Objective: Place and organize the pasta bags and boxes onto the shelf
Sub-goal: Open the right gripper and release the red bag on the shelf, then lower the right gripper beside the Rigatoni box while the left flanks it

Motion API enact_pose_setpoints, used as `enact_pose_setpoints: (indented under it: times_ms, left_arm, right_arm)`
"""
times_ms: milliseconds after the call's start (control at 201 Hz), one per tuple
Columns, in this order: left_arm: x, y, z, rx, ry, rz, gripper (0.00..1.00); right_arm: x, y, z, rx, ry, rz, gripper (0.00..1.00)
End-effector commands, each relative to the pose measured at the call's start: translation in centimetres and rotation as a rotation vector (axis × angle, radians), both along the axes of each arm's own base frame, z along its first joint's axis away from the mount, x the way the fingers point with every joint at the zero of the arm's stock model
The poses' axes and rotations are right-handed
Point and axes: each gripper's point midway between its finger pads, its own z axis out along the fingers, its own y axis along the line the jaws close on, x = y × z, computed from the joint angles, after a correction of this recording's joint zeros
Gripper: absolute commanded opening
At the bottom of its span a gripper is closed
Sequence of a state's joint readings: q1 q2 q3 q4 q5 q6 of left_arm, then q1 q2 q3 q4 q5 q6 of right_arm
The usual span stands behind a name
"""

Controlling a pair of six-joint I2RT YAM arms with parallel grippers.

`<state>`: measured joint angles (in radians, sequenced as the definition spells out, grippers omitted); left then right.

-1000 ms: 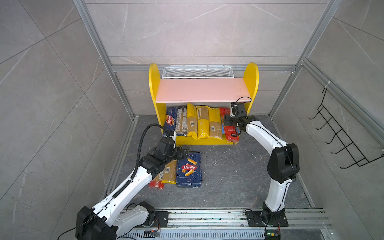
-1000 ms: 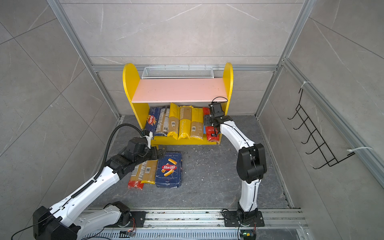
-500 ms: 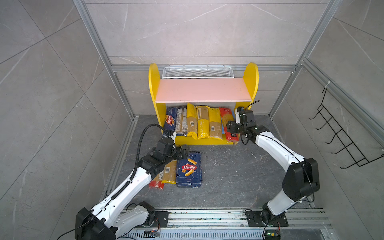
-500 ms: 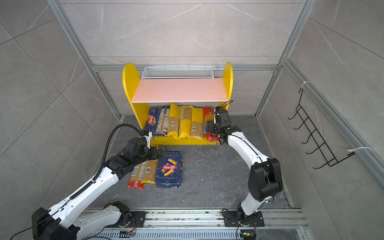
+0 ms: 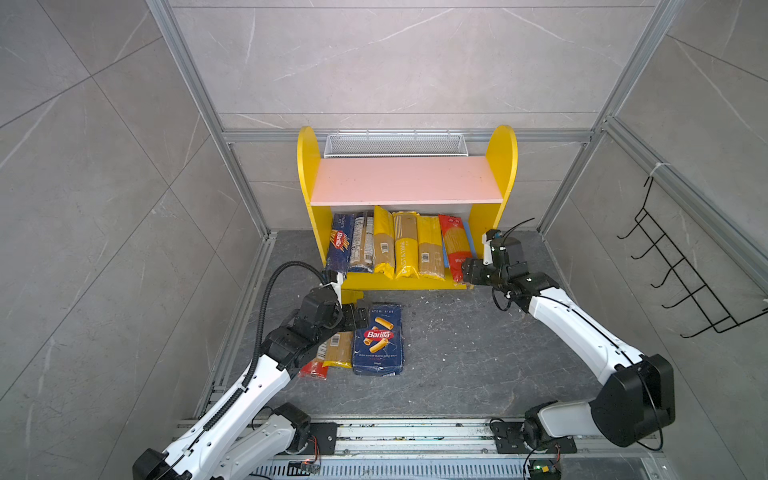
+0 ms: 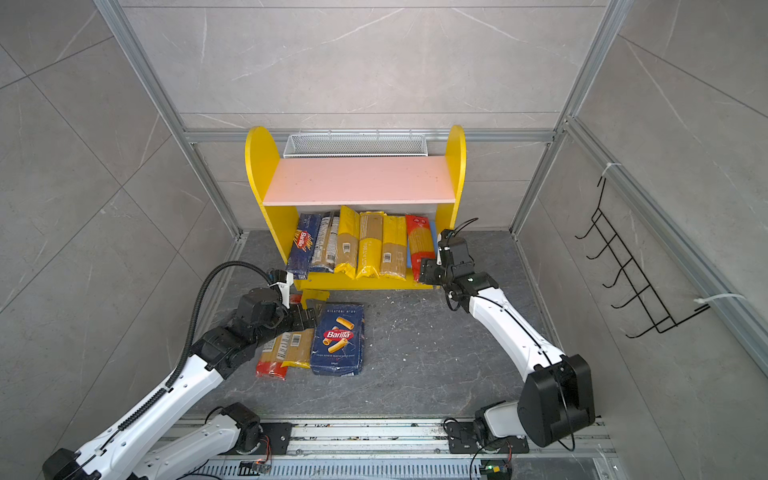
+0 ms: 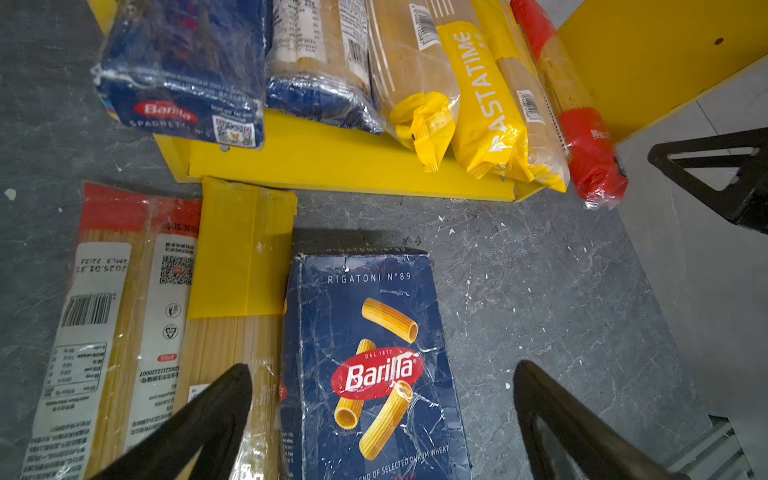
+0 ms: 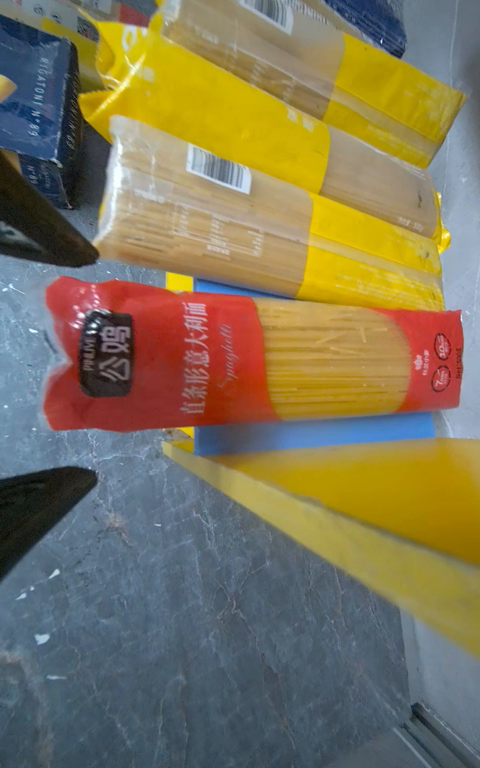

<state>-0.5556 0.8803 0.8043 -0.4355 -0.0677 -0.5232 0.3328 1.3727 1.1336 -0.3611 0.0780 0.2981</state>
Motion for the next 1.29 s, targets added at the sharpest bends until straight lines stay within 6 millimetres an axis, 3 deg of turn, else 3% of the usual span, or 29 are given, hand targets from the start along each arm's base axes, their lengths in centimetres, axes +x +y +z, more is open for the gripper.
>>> enact_pose_setpoints:
  times_ms: [0,324,638,802,1061,1155,1185,1290]
  left_arm:
    - [-1.1,0.5,0.3,-0.033,0.002,0.007,1.00]
    - [-3.2,1.6,-3.2,-0.059,0.063,0.035,1.00]
    - [-4.5,2.4,-6.1,-0.078,0.107,0.062,1.00]
    - [-4.9,2.4,-7.1,-0.091,0.129,0.065,1.00]
    - [-5.4,2.0,-10.8,-0.110,0.229,0.081,1.00]
    - [-5.3,1.7,-11.3,-0.117,0.245,0.080,1.00]
    - [-5.3,1.6,-11.3,-0.117,0.247,0.079,1.00]
    - [-5.0,1.5,-11.4,-0.113,0.252,0.077,1.00]
  right_arm:
    - [-2.7,0.1,0.4,0.022,0.012,0.002,0.78]
    - [-10.1,3.0,-0.1,0.117,0.065,0.123,0.78]
    - [-15.5,4.6,-3.5,0.150,0.141,0.154,0.86]
    - [-17.4,6.7,-6.3,0.165,0.186,0.190,0.87]
    - [-19.4,12.7,-11.0,0.196,0.279,0.303,0.88]
    - [-19.8,14.8,-11.7,0.258,0.305,0.344,0.92]
    - [-19.8,15.4,-11.8,0.291,0.308,0.354,0.99]
    - [-19.9,16.3,-12.2,0.346,0.315,0.367,1.00]
